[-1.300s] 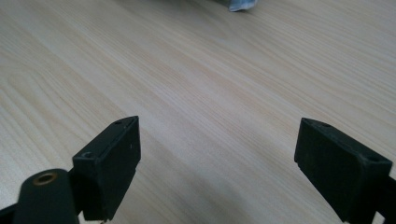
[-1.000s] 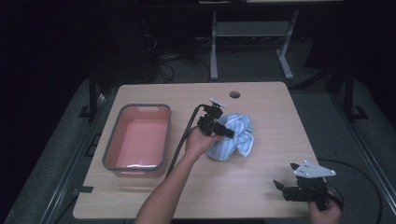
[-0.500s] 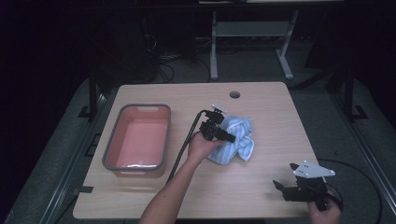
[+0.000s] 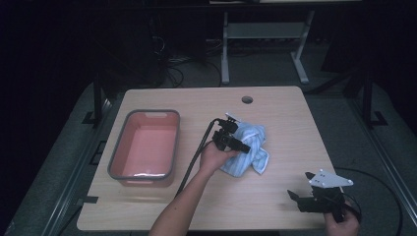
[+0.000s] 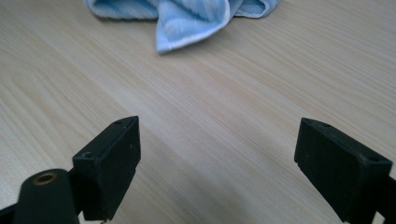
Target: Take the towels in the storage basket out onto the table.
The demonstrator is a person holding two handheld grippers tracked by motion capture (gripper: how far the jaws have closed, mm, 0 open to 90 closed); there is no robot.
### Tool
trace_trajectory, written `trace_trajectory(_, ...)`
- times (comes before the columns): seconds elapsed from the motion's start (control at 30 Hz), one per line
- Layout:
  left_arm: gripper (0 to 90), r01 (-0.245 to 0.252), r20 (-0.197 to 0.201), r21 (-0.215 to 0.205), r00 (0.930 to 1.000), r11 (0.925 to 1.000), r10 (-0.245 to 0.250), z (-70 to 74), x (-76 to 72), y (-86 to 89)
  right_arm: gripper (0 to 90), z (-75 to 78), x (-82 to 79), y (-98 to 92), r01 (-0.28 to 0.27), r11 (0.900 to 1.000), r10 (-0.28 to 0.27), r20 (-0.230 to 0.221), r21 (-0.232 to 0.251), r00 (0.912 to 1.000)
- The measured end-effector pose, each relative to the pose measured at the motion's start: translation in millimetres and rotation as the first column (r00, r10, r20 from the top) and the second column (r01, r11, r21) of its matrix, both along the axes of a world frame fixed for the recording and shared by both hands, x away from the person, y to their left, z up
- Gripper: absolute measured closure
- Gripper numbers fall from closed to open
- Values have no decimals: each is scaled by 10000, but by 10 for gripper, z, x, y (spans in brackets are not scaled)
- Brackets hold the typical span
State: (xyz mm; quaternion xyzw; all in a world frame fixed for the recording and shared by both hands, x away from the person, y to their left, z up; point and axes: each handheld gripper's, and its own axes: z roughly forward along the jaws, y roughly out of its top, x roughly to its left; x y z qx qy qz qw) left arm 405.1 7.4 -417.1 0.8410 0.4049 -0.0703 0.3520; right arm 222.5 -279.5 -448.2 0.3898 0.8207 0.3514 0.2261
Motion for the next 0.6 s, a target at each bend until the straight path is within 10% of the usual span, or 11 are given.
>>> trace_trajectory(0.6, 463, -11, 278, -750, 9996, 9972, 32, 87, -128, 317, 139, 2, 22, -46, 6, 10000, -6, -125, -18, 9999)
